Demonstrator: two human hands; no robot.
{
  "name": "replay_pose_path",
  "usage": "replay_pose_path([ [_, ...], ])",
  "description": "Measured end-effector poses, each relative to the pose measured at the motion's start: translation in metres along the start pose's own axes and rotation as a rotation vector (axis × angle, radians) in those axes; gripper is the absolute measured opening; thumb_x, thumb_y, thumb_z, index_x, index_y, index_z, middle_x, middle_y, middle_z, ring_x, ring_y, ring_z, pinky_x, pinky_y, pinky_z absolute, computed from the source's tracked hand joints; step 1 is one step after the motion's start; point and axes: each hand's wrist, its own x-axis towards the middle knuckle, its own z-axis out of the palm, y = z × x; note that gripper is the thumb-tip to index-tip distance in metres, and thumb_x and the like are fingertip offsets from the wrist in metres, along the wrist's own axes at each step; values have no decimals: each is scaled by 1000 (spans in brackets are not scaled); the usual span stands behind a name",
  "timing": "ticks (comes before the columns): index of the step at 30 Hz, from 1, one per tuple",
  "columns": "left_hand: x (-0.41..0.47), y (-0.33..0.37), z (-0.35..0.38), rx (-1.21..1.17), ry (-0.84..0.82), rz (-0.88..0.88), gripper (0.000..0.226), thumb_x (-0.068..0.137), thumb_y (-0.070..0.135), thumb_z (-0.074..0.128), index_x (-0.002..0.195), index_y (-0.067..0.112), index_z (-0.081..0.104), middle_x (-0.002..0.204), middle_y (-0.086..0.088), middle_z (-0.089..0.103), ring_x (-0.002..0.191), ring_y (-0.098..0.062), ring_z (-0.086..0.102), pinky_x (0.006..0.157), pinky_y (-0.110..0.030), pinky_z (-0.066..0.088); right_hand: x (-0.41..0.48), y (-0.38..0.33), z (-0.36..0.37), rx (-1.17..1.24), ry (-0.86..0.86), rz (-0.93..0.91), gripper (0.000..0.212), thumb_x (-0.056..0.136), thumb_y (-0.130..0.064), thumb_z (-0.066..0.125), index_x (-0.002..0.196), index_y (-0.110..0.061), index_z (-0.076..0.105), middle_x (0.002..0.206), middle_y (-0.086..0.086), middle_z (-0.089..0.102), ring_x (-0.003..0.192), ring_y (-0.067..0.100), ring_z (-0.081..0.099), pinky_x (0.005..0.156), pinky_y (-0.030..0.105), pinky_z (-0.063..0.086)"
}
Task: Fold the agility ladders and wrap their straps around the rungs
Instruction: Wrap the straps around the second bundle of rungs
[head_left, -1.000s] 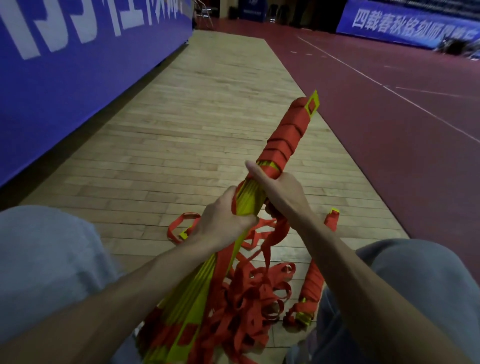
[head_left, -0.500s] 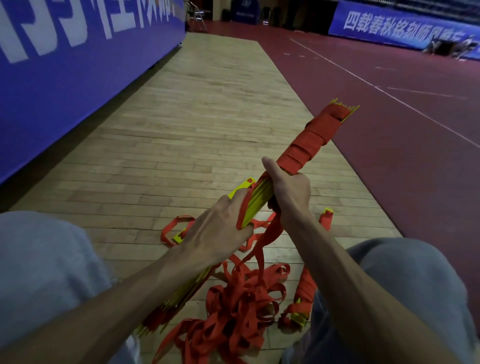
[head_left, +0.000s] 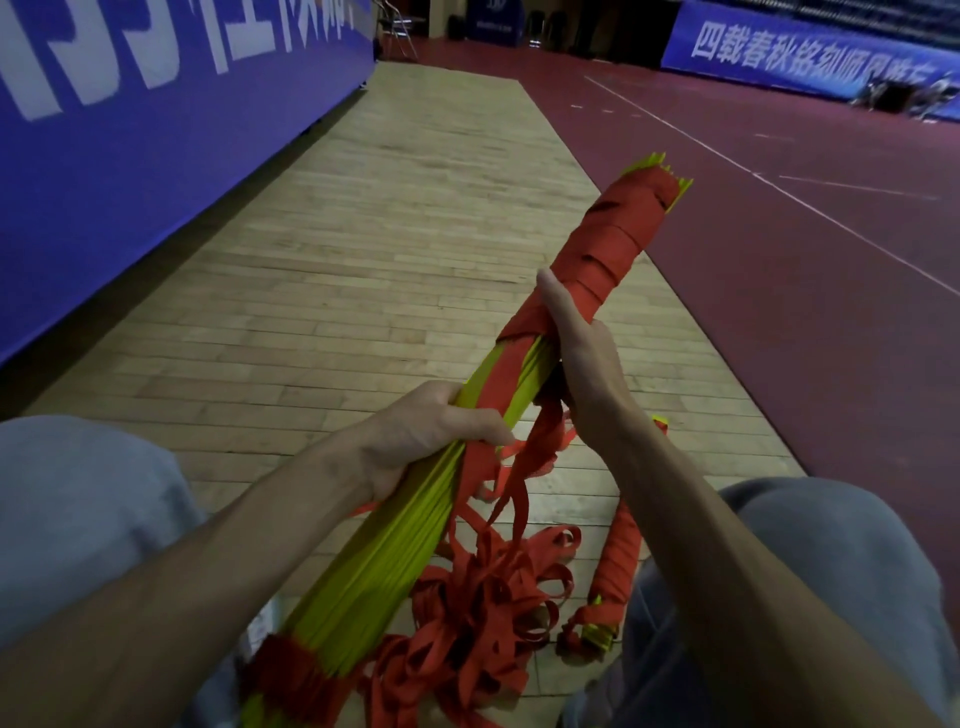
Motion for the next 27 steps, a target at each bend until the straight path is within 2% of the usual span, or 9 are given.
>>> replay_pose_path([
  [5,3,-4,-7,181,264,75,27,73,10,81,95,1,68,73,-7,70,65,-21,67,65,-33,55,0,4,-4,-271,-124,-59,78,89,-69,45,87,6,66,61,13,68,48,22,64,48,26,50],
  [7,6,-7,-10,201,377,86,36,66,15,86,97,6,71,76,-6,74,67,-21,71,69,-37,58,0,6,-3,-341,-191,-95,72,93,-65,43,86,3,67,57,10,65,47,19,60,50,25,49],
  [10,14,-12,-18,326,589,112,60,49,45,88,100,18,68,82,-2,74,76,-22,72,77,-44,60,-2,9,-2,-376,-323,-137,52,100,-49,43,85,-3,63,63,12,59,49,16,56,49,20,45],
  [13,16,-14,-17,527,733,103,74,58,56,86,114,17,58,97,1,70,89,-21,68,76,-37,54,-2,10,5,-298,-380,-70,46,99,-50,46,82,-11,62,68,12,60,55,19,57,53,23,47],
  [15,15,-15,-10,661,737,103,74,65,55,84,119,16,50,103,1,65,95,-21,64,74,-33,49,-2,12,10,-286,-347,-26,55,95,-59,47,83,-8,63,69,9,64,54,19,57,52,26,46],
  [17,12,-19,-1,762,667,134,62,73,46,82,111,19,42,95,4,62,84,-17,63,68,-33,51,-4,18,16,-360,-266,-38,59,90,-65,50,82,-8,64,66,4,62,51,14,56,50,26,45],
  [21,11,-31,13,864,520,208,53,79,26,77,104,20,31,83,-1,57,68,-17,61,54,-32,51,-10,33,15,-455,-118,-10,48,82,-64,65,77,-16,66,54,-10,53,43,2,51,46,21,41],
  [24,14,-36,18,817,442,263,47,80,29,72,102,19,31,83,-4,55,70,-23,62,61,-46,55,-7,33,10,-464,-24,5,40,80,-57,71,67,-20,63,45,-13,52,41,2,50,45,21,39],
  [27,14,-32,21,628,369,342,49,78,43,68,105,17,37,85,-8,60,69,-24,63,64,-48,55,-3,28,7,-324,83,31,42,71,-58,75,71,-16,69,59,-2,64,53,14,60,49,31,45],
])
